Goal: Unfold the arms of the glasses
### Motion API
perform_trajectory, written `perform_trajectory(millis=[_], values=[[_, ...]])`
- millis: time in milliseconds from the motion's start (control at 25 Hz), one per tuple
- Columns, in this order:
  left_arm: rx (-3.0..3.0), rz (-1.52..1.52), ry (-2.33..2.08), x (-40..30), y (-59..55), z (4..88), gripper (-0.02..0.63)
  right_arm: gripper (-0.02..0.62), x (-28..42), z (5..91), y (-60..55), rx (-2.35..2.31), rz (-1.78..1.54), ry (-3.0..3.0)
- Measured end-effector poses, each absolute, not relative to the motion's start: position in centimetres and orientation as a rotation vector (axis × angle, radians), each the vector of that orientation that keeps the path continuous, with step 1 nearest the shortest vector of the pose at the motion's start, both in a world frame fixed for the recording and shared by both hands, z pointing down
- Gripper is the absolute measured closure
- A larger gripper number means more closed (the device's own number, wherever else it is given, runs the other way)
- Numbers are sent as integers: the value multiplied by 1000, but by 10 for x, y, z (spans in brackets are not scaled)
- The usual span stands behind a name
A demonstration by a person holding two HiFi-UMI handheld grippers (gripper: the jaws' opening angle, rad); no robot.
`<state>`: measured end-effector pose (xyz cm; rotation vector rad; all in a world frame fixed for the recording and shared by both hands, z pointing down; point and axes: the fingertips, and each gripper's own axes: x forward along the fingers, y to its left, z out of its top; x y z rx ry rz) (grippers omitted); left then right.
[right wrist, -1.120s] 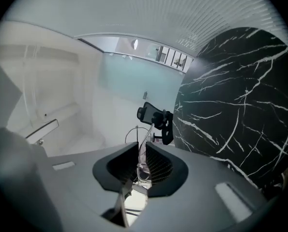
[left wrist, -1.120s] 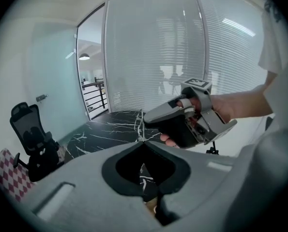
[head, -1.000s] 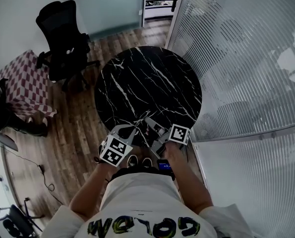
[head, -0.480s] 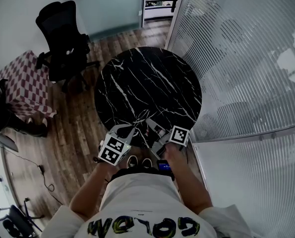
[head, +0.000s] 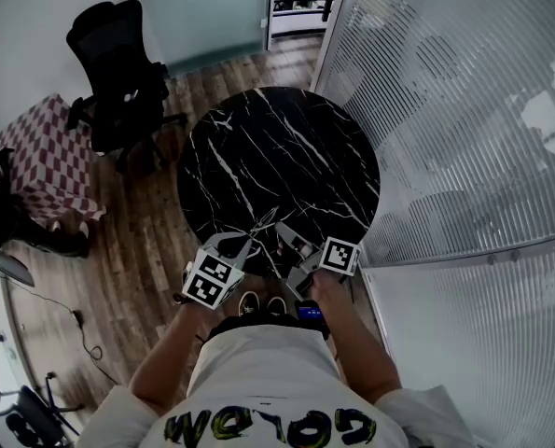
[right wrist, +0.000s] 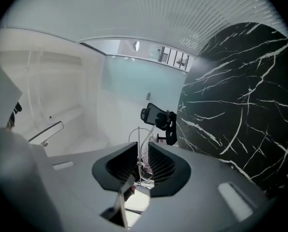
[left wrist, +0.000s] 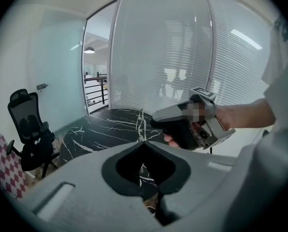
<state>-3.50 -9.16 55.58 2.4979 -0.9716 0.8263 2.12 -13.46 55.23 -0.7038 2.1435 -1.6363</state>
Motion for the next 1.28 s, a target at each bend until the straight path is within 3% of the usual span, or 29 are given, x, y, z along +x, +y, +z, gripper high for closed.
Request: perform_trajectory(millis=[200, 400, 1280], values=[[2487, 760, -918, -25, -88, 555, 604, 505, 13, 545, -140, -624, -1626, 2141], [2479, 744, -903, -25, -86, 556, 604, 568, 11, 545, -137, -610, -1634, 2112], [2395, 649, -1053, -52, -108, 552, 604, 574, 17, 565, -120, -636, -1734, 1899]])
